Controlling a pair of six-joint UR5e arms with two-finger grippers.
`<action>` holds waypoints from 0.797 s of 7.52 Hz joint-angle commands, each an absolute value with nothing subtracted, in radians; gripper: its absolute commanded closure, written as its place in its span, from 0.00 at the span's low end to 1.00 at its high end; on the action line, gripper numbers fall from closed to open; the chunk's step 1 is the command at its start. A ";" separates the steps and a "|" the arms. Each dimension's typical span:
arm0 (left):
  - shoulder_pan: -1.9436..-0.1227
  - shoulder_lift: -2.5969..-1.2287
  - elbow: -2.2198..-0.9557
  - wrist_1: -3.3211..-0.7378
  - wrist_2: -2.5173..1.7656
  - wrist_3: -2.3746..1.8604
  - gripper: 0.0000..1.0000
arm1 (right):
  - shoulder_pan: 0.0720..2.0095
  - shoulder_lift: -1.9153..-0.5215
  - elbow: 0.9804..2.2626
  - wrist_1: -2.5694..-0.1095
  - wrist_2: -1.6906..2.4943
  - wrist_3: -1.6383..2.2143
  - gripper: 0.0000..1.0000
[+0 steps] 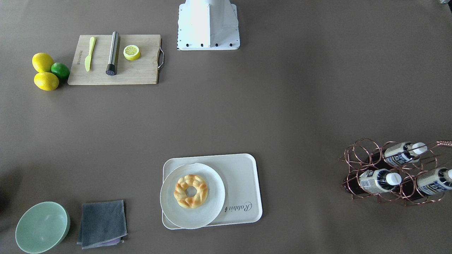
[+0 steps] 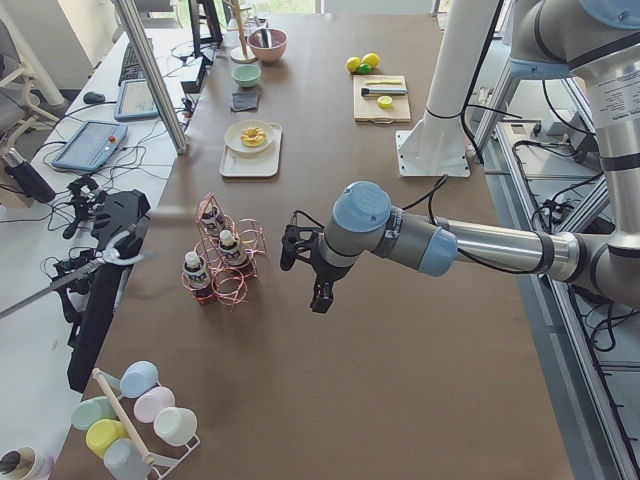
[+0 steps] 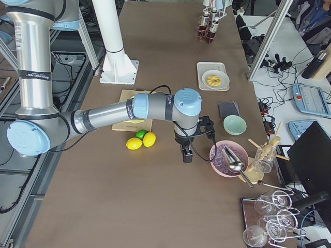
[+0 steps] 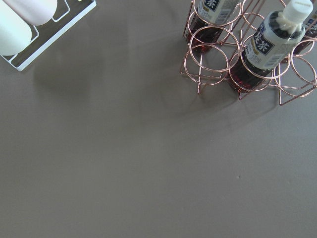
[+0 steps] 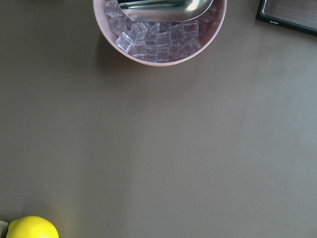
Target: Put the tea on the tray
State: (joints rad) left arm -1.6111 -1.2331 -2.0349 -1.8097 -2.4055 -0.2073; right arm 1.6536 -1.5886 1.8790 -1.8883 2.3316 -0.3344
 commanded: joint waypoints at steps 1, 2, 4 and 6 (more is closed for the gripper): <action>-1.609 -1.239 -2.028 -1.812 -2.416 -0.206 0.04 | 1.654 -1.588 1.879 -1.888 2.332 -0.334 0.00; -1.609 -1.235 -2.029 -1.813 -2.419 -0.198 0.04 | 1.652 -1.588 1.879 -1.888 2.332 -0.334 0.00; -1.611 -1.227 -2.026 -1.819 -2.415 -0.202 0.03 | 1.651 -1.585 1.879 -1.888 2.332 -0.334 0.00; -1.611 -1.204 -2.028 -1.819 -2.414 -0.199 0.03 | 1.652 -1.586 1.881 -1.888 2.335 -0.334 0.00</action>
